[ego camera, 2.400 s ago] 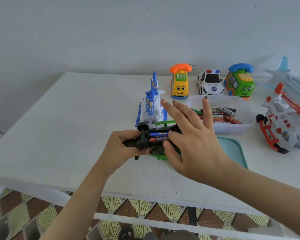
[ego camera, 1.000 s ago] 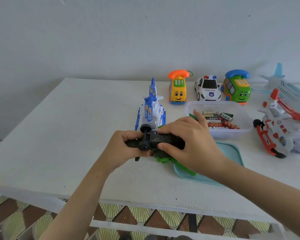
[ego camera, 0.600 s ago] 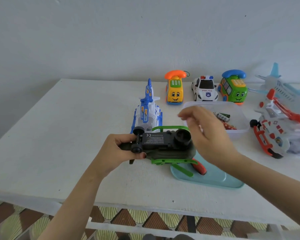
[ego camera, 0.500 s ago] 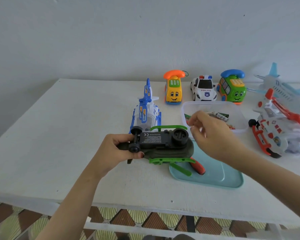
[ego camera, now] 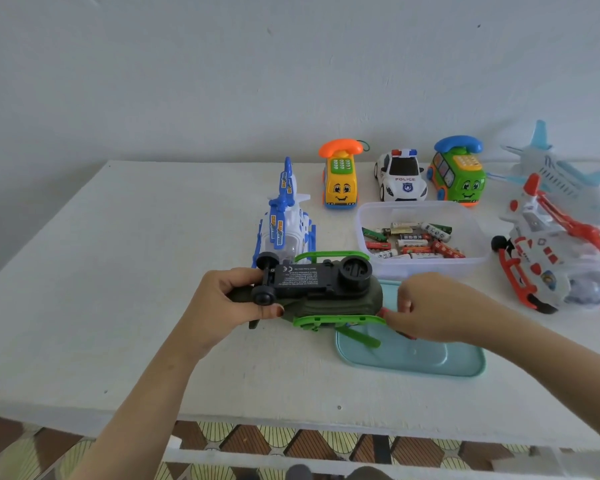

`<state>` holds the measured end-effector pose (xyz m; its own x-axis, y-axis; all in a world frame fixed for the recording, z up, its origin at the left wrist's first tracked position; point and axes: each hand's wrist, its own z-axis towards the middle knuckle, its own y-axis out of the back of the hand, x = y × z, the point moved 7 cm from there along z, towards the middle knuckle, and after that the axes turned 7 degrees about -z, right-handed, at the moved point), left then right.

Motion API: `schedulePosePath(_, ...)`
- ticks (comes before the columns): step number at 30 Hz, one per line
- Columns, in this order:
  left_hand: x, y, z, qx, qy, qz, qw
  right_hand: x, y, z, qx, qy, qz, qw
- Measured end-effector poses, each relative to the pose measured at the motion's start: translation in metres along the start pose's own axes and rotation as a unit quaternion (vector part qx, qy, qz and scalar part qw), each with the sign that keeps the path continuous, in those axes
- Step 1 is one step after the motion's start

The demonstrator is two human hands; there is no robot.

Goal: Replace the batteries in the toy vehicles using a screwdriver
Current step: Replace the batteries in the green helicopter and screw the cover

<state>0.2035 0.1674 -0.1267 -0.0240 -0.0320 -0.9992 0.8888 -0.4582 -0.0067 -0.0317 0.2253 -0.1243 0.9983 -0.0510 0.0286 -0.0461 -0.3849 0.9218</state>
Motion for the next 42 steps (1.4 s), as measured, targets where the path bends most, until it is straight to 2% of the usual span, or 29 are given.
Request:
schedulePosePath(3, 0.003, 0.001, 0.001, -0.009, -0.029, 0.016, 0.999, -0.011, 0.017, -0.002, 0.013, -0.018, 0.044, 0.999)
schedulePosePath(5, 0.003, 0.001, 0.001, -0.006, -0.037, 0.018, 0.999, -0.017, 0.035, -0.004, -0.015, -0.013, 0.051, 0.998)
schedulePosePath(9, 0.004, 0.000, -0.001, 0.008, -0.036, 0.009, 0.999, -0.016, 0.087, -0.020, -0.178, 0.024, 0.113, 0.977)
schedulePosePath(12, 0.003, -0.002, -0.002, 0.016, -0.029, 0.010, 0.999, -0.012, 0.120, -0.033, -0.291, 0.069, 0.201, 0.933)
schedulePosePath(15, 0.004, -0.002, -0.003, 0.013, -0.021, -0.001, 1.000, -0.001, 0.145, -0.041, -0.364, 0.142, 0.307, 0.868)
schedulePosePath(18, 0.004, -0.002, -0.004, 0.011, -0.020, -0.004, 1.000, 0.020, 0.157, -0.048, -0.385, 0.227, 0.406, 0.798)
schedulePosePath(21, 0.005, -0.002, -0.004, 0.014, -0.021, 0.012, 1.000, 0.050, 0.157, -0.048, -0.366, 0.300, 0.435, 0.766)
schedulePosePath(29, 0.009, 0.002, -0.005, 0.018, -0.031, 0.014, 0.999, 0.101, 0.144, -0.044, -0.342, 0.374, 0.294, 0.811)
schedulePosePath(42, 0.012, 0.003, -0.005, 0.020, -0.034, 0.004, 0.999, 0.109, 0.143, -0.044, -0.355, 0.383, 0.259, 0.813)
